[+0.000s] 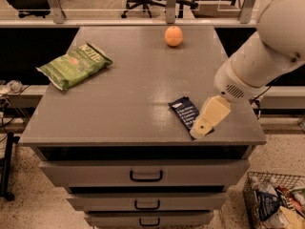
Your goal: Move rxbar blueberry near orange
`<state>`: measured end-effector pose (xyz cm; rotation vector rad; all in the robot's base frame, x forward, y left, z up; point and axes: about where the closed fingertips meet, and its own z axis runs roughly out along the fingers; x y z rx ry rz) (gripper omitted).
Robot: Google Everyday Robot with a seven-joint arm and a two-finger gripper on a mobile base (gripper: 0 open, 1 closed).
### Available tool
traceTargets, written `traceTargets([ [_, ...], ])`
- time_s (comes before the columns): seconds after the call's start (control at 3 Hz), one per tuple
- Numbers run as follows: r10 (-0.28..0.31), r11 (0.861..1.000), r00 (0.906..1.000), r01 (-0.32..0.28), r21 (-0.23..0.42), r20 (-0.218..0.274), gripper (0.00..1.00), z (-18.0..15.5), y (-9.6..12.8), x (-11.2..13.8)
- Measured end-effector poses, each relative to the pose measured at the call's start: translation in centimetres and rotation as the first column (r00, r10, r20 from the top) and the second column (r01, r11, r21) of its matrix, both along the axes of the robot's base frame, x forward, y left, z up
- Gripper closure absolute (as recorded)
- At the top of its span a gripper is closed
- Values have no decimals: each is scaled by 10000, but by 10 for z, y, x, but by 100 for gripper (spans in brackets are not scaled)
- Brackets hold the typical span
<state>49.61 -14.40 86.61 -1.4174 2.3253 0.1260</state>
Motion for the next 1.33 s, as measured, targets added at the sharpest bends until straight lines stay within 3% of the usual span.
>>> traceTargets([
  [0.33, -361, 9987, 9987, 374, 356, -363, 2, -28, 13, 11],
  [0.67, -651, 9965, 9962, 680, 487, -580, 26, -41, 16, 14],
  [1.33, -733, 9951, 9955, 771, 627, -606, 72, -37, 19, 16],
])
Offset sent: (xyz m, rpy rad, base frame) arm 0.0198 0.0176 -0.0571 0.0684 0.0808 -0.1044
